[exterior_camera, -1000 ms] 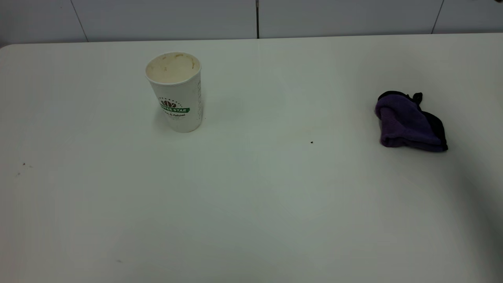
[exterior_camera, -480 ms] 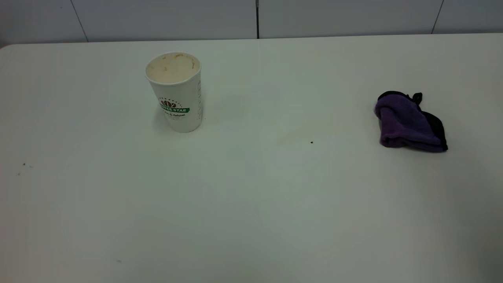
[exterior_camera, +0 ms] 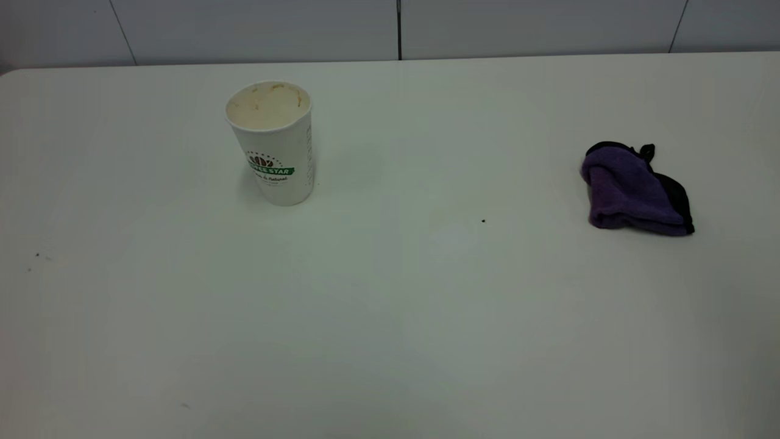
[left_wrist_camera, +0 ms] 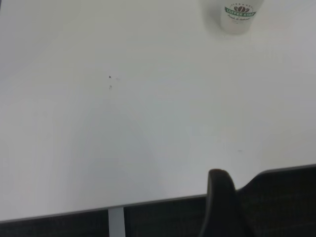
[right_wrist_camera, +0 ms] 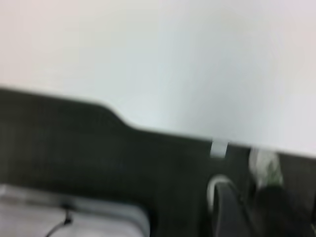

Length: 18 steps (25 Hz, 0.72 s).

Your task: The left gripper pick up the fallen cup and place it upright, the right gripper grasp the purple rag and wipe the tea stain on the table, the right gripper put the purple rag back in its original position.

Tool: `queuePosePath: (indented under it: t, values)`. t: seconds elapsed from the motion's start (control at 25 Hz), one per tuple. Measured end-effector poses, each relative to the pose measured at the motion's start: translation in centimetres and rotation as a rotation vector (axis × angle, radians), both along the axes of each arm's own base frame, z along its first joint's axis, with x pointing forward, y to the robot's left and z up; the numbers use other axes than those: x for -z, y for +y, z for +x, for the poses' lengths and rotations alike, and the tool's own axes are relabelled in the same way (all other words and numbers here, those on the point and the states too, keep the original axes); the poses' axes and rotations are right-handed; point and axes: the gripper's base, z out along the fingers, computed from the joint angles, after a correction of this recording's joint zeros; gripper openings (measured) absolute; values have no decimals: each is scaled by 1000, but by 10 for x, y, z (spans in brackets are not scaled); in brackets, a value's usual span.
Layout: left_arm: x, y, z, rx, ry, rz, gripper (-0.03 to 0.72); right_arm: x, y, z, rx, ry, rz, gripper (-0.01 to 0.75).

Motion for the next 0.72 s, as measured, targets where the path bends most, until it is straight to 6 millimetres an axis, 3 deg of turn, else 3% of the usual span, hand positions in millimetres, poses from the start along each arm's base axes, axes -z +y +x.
queuePosePath:
  t: [0.4,0.72]
  values:
    - [0,0,0,0,0,0,489,-11,-5,-48,8,-327,28,430]
    - [0,0,0,1,0,1,489,-11,-7,-66,10,-440,41,430]
